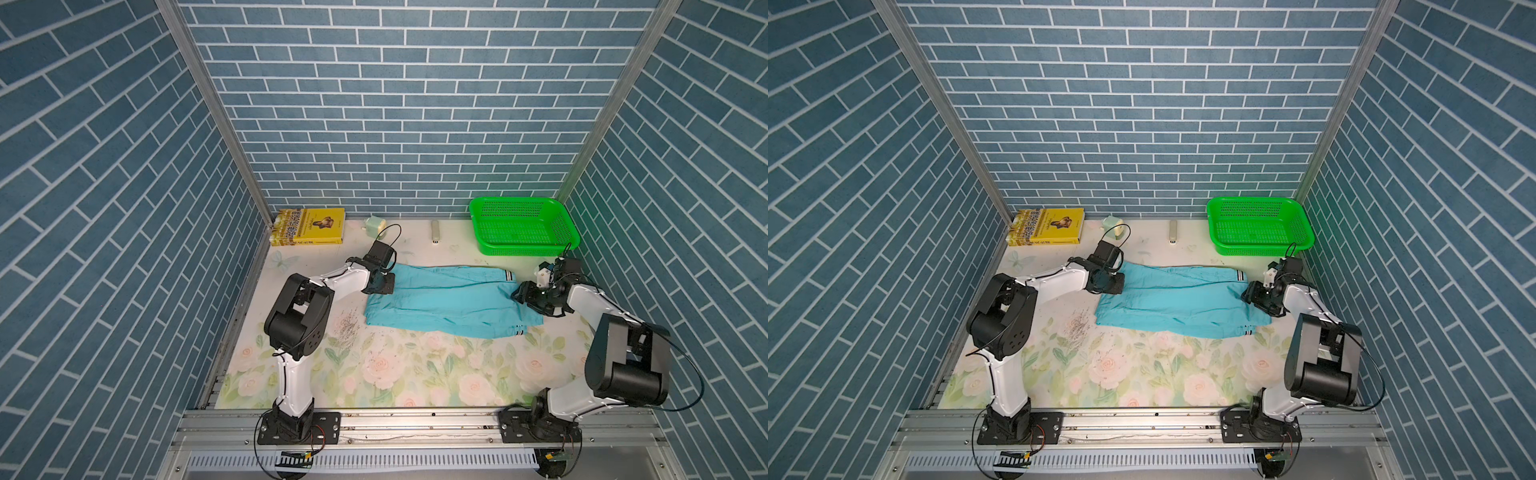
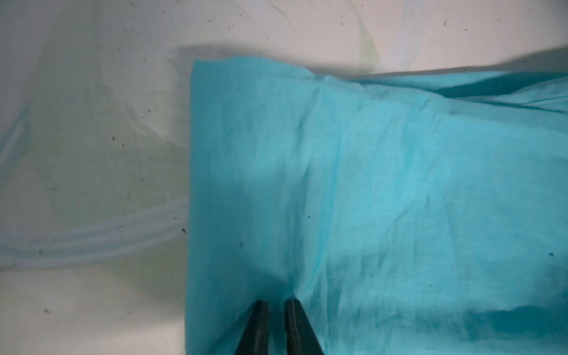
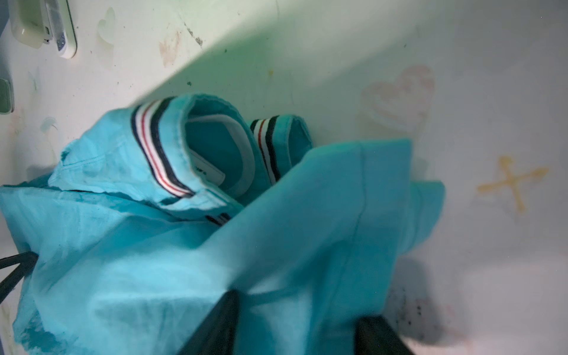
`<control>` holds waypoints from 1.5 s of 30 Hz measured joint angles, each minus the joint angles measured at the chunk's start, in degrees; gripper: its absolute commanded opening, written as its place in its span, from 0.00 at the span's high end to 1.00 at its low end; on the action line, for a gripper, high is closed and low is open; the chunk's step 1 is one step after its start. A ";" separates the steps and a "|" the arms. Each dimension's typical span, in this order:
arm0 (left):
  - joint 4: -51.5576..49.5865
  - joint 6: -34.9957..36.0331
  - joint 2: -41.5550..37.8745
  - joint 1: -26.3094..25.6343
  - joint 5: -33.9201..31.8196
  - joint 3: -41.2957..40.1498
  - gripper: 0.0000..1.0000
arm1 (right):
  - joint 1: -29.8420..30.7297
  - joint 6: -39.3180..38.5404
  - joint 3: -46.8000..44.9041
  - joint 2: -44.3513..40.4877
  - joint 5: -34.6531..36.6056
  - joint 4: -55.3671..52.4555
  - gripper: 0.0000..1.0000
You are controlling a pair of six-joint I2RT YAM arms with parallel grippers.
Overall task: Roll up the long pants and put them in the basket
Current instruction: Fold the long pant at the center of the board.
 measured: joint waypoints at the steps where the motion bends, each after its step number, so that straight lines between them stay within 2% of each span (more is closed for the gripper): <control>1: 0.00 0.00 0.00 0.00 0.02 0.00 0.82 | 0.11 0.07 0.00 -0.02 0.00 -0.17 1.00; 6: 0.00 0.00 0.00 0.00 0.04 0.00 0.82 | 0.74 1.01 1.33 -2.84 1.16 -3.23 1.00; 10: 0.00 0.00 0.00 0.07 0.04 0.00 0.79 | 3.74 2.10 7.15 -7.78 3.19 -7.41 1.00; 15: 0.00 -0.04 0.00 0.68 0.37 0.00 0.74 | 10.95 4.83 14.88 -12.24 5.99 -9.44 1.00; 20: 0.35 -0.92 -0.61 2.54 1.64 -0.83 0.76 | 20.74 9.40 19.26 -11.26 8.48 -9.81 1.00; 22: 0.42 -1.57 -1.77 4.52 1.70 -2.19 0.75 | 25.16 11.45 21.29 -9.79 9.46 -9.55 1.00; 23: 0.39 -1.86 -2.56 5.92 1.51 -3.04 0.70 | 27.30 12.57 22.43 -8.90 9.70 -9.40 1.00; 27: -0.55 -2.75 -5.84 11.63 0.11 -5.14 0.35 | 35.17 17.00 29.35 -4.20 10.56 -8.26 1.00; 31: -0.39 -4.24 -8.94 15.21 -1.33 -6.36 0.14 | 42.91 21.24 40.37 1.68 11.72 -6.43 1.00; 33: -0.17 -5.33 -10.69 16.02 -1.64 -7.34 0.11 | 47.34 23.39 48.17 5.86 11.87 -4.90 1.00; 39: 0.50 -8.24 -14.36 19.65 -1.73 -9.62 0.08 | 56.85 28.20 75.78 21.42 11.54 -1.09 1.00; 42: 0.96 -9.29 -16.00 22.49 -1.60 -11.23 0.08 | 59.32 30.27 86.47 27.65 10.80 0.20 1.00; 45: 1.31 -9.90 -17.07 24.37 -1.62 -12.22 0.07 | 59.84 31.52 91.82 30.60 10.71 0.96 1.00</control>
